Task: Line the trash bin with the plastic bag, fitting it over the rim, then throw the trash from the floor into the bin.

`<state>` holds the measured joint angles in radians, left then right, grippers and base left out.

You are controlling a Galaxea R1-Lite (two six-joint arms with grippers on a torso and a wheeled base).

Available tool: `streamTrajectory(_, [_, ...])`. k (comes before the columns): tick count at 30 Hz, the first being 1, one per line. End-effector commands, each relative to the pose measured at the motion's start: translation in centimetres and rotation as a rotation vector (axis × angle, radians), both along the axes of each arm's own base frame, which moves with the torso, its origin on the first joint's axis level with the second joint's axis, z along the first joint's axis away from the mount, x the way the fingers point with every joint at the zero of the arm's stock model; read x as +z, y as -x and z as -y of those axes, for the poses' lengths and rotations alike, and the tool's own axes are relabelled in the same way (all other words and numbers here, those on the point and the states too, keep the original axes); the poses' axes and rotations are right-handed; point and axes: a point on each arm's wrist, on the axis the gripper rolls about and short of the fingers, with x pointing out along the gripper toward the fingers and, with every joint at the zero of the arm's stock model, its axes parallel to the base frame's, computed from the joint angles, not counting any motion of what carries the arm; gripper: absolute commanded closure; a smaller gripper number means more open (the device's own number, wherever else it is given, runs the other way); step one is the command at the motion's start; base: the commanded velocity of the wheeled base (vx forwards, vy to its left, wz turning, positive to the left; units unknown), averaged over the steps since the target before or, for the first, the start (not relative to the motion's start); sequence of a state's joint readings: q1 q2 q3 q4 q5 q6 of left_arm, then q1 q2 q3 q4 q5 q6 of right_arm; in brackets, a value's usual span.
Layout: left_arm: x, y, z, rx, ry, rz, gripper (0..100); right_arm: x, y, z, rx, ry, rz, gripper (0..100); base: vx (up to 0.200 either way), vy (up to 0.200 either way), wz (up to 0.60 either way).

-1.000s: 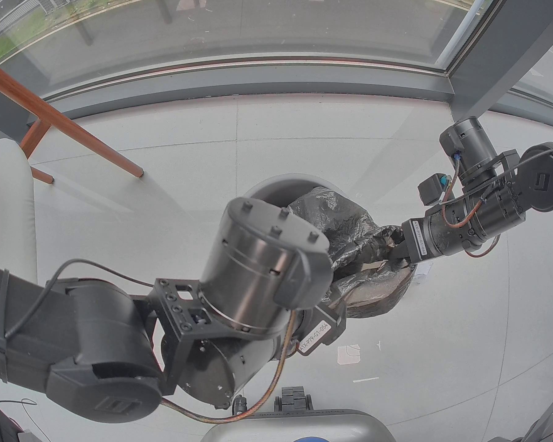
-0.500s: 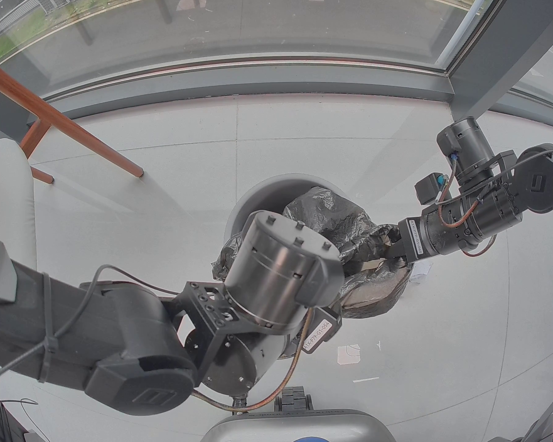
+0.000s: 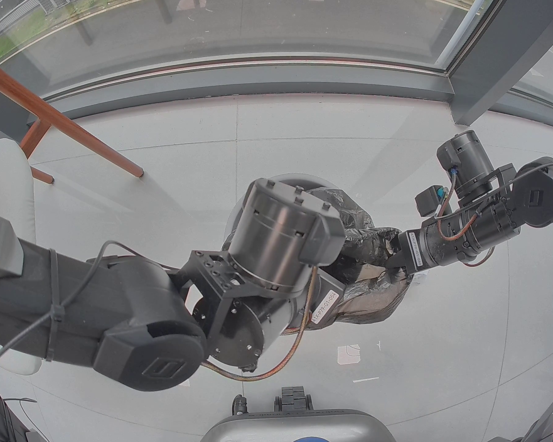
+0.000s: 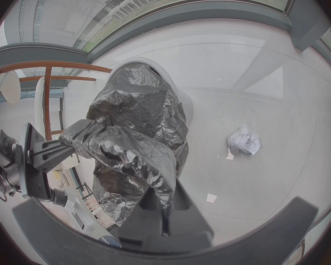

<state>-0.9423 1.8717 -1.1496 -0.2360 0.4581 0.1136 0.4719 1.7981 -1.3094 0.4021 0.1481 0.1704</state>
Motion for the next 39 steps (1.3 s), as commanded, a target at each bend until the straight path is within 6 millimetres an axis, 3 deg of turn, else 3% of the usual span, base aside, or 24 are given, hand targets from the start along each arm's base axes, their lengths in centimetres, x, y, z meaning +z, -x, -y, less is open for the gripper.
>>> streamTrajectory(1, [0.4,-0.1,0.0,-0.015,0.017,0.0,100,-0.2,0.1,0.1,0.0,0.003,-0.006,100,0.0,0.0,0.0])
streamTrajectory(5, [1.4,-0.4,0.3,-0.046,0.07,-0.001,100,-0.3,0.2,0.2,-0.006,0.002,-0.011,100,0.0,0.0,0.0])
streamTrajectory(18, [2.8,-4.8,-2.5,0.005,0.091,0.008,100,-0.8,0.7,0.4,-0.002,0.012,-0.029,100,0.0,0.0,0.0])
streamTrajectory(28, [2.2,-6.9,-2.8,0.015,0.099,-0.006,100,-1.3,0.7,0.4,-0.001,0.015,-0.045,100,0.0,0.0,0.0])
streamTrajectory(35, [1.8,-9.0,-2.9,0.035,0.114,-0.003,100,-1.9,-0.7,0.4,-0.015,-0.013,0.009,100,0.0,0.0,0.0])
streamTrajectory(39, [3.4,-9.9,-3.3,0.054,0.146,0.037,100,-2.1,-1.5,0.4,-0.021,-0.019,0.023,100,0.0,0.0,0.0])
